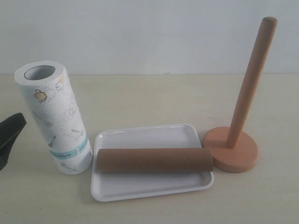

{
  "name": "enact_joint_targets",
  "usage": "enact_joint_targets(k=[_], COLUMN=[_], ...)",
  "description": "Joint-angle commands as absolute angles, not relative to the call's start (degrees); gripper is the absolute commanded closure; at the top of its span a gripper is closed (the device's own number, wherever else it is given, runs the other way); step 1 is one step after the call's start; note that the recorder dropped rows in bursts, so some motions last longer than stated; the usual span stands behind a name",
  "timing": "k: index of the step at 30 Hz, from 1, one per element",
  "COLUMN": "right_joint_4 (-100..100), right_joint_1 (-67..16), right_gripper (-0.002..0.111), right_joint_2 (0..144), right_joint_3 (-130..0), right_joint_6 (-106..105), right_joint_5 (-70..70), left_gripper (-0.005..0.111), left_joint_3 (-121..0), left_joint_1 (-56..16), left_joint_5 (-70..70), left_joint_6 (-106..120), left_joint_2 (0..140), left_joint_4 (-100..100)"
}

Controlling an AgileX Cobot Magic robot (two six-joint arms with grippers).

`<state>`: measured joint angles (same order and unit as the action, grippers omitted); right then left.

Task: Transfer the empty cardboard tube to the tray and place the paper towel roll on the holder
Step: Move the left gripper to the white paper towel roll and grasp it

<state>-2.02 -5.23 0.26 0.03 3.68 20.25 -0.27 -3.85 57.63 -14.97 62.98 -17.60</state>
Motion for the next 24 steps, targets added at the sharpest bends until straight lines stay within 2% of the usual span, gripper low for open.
enact_joint_targets(k=[1, 6, 10, 24], right_joint_4=[-1.8, -1.8, -1.8, -1.8], right_joint_1=[-5.1, -5.1, -5.1, -5.1], right_gripper=[0.107, 0.107, 0.107, 0.107], right_joint_2=[0.0, 0.0, 0.0, 0.0], right_joint_3=[0.0, 0.0, 0.0, 0.0], right_joint_6=[3.9, 3.9, 3.9, 3.9], right_joint_5=[19.6, 19.6, 19.6, 19.6], left_gripper=[0.015, 0.015, 0.015, 0.015], left_joint_3=[0.0, -1.5, -4.4, -13.9], left_joint_1=[-3.6, -3.6, -3.6, -3.6], left_joint_5=[58.3, 58.6, 59.0, 61.7], left_joint_6=[-15.2, -16.1, -18.5, -18.4], left_joint_2=[63.3, 65.4, 71.0, 86.6], left_joint_4=[-17.8, -17.8, -24.7, -27.2])
